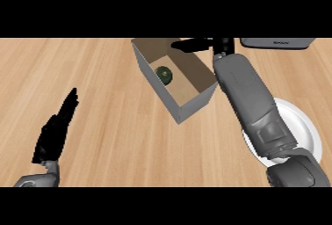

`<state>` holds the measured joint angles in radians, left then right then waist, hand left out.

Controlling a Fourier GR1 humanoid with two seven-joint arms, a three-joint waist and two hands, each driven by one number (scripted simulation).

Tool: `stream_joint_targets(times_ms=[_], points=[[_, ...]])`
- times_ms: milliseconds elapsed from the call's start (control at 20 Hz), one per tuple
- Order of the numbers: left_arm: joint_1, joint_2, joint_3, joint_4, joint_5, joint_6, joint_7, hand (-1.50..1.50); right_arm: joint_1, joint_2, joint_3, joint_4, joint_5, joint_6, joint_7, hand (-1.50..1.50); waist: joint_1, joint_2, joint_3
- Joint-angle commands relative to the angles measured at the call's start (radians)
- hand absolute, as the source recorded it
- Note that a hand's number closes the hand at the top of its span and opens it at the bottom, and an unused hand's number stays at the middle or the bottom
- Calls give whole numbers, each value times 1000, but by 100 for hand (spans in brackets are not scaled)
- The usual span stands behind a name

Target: Pick the squash from the plate and place it in the cardboard box

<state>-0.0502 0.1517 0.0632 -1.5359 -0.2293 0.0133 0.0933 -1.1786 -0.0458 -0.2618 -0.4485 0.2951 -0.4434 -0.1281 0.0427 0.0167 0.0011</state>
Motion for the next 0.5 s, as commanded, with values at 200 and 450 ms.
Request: stream_joint_targets(times_ms=[200,450], points=[[49,22,23,-63,13,-12,31,0,115,-181,-142,-23,-120,44,-99,-150,-29,-12,0],[66,15,41,-45,32,-15,0,0,155,-281,-187,-62,-192,169,-117,-150,-35,-16,-1]])
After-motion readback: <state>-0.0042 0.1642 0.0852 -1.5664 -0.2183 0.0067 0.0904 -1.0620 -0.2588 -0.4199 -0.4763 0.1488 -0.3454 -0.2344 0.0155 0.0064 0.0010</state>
